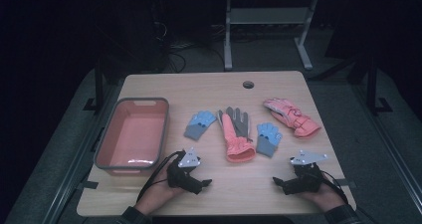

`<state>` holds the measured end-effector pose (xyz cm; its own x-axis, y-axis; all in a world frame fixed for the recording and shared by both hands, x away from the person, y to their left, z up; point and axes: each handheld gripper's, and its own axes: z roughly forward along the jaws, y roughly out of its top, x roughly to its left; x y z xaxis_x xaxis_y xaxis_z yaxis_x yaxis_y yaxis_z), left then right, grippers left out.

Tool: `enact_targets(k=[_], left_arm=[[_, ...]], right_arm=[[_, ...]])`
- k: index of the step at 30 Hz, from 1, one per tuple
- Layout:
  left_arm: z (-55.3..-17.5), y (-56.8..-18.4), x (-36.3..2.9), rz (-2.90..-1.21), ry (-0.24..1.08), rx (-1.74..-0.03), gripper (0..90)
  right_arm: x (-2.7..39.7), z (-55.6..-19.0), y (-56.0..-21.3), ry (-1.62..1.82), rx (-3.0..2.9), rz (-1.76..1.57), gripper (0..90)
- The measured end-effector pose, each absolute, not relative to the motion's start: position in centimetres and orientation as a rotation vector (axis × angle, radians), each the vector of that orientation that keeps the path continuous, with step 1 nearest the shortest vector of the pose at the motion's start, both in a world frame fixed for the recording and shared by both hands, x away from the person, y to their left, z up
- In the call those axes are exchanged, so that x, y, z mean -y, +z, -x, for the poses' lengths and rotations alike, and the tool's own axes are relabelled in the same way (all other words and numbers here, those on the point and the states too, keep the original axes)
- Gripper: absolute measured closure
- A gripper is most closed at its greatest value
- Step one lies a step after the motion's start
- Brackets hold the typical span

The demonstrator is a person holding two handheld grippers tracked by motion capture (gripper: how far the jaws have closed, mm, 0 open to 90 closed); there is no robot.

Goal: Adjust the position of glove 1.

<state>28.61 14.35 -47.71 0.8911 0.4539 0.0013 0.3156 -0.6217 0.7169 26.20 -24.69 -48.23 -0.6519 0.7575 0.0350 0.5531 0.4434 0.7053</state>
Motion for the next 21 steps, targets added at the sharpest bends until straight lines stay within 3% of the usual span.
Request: enact_targets(k=[10,17,20,21], left_arm=[[-28.5,-47.8,-14.4,-2.281,0.228,-0.556,12.4],[-28.5,-47.8,-14.5,-2.272,0.228,-0.569,12.5],[-28.5,-47.8,-14.6,-2.275,0.230,-0.564,12.4],[-28.5,-47.8,-14.6,-2.275,0.229,-0.565,12.4]], right_arm=[[24.7,-26.1,-48.2,1.019,-2.414,-1.138,2.9],[25.0,-26.4,-47.2,1.036,-2.436,-1.174,29.4],[25.0,-26.5,-46.9,1.040,-2.436,-1.159,34.4],[25.0,-26.5,-46.6,1.048,-2.433,-1.147,42.2]])
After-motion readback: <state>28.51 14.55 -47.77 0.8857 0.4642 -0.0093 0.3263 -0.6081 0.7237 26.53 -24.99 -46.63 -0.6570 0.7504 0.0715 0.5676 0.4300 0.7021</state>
